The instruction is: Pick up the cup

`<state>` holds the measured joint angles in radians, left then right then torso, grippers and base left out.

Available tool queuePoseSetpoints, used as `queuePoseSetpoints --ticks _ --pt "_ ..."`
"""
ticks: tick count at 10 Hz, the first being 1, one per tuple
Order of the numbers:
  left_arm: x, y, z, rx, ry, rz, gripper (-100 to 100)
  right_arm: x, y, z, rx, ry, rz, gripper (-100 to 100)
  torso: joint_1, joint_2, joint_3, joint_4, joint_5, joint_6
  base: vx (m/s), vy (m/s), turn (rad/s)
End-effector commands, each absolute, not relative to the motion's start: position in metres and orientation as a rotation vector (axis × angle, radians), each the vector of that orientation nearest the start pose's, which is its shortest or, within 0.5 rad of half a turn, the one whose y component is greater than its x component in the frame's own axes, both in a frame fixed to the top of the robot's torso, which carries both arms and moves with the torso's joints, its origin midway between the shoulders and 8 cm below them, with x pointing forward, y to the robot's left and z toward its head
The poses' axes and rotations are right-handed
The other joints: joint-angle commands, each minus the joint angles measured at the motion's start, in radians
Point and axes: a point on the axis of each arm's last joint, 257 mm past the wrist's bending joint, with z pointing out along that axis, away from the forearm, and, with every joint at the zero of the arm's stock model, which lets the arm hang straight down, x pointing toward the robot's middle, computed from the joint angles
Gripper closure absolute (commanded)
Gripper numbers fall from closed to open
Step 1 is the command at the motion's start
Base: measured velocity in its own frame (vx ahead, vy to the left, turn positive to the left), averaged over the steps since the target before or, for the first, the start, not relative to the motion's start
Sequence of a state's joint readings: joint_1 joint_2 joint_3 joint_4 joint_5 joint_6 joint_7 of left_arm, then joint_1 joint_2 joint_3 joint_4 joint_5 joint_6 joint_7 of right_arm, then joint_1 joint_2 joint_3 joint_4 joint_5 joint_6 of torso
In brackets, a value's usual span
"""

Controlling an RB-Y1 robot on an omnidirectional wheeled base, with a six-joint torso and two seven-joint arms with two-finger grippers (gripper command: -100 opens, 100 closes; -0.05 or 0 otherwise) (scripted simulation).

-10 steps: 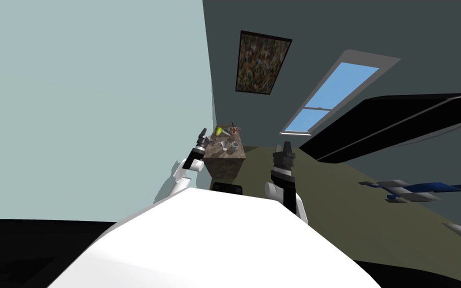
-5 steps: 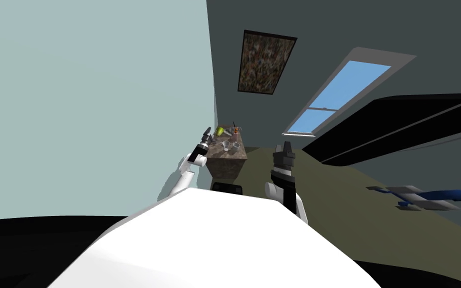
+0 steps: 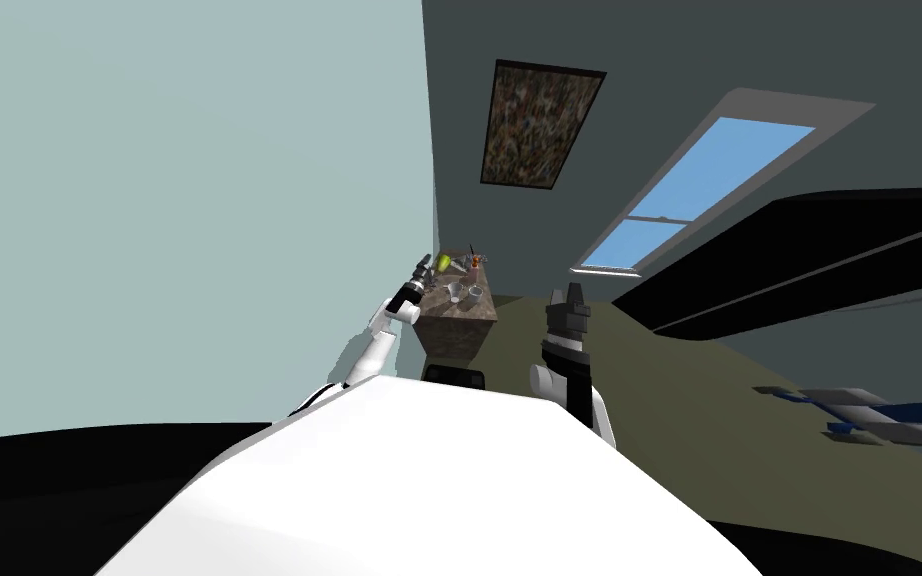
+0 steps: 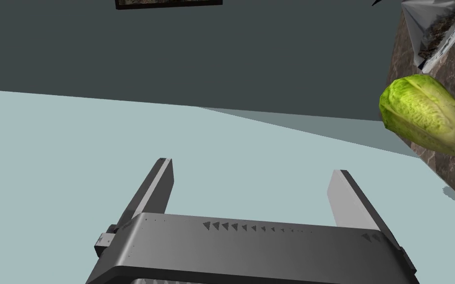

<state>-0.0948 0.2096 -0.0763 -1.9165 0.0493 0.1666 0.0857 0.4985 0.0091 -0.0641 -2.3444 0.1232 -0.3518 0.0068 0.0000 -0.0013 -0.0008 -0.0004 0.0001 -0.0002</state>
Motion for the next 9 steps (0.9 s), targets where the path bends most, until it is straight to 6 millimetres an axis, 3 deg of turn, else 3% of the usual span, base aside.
queuePoseSetpoints --ticks 1,2,3,4,6,9 --pt "0.559 0.188 -0.048 -0.909 1.182 -1.359 -100 0.353 -0.293 0.025 0.650 0.722 1.123 0 0.000 0.000 0.000 0.000 0.000 0.000 0.012 -0.002 0.040" --pt "0.570 0.184 -0.060 -0.931 1.223 -1.340 -100 0.353 -0.293 0.025 0.650 0.722 1.124 0 0.000 0.000 0.000 0.000 0.000 0.000 0.016 -0.002 0.082" --pt "0.575 0.179 -0.052 -0.927 1.229 -1.340 -100 0.353 -0.293 0.025 0.650 0.722 1.123 0 0.000 0.000 0.000 0.000 0.000 0.000 0.014 -0.003 0.046" --pt "0.585 0.176 -0.064 -0.947 1.270 -1.316 -100 0.353 -0.293 0.025 0.650 0.722 1.124 0 0.000 0.000 0.000 0.000 0.000 0.000 0.014 0.000 0.087" --pt "0.590 0.171 -0.056 -0.945 1.279 -1.314 -100 0.353 -0.293 0.025 0.650 0.722 1.124 0 0.000 0.000 0.000 0.000 0.000 0.000 0.008 -0.002 0.014" --pt "0.616 0.161 -0.068 -0.970 1.368 -1.251 -100 0.353 -0.293 0.025 0.650 0.722 1.124 0 0.000 0.001 0.000 0.000 0.000 0.000 0.010 -0.001 0.074"
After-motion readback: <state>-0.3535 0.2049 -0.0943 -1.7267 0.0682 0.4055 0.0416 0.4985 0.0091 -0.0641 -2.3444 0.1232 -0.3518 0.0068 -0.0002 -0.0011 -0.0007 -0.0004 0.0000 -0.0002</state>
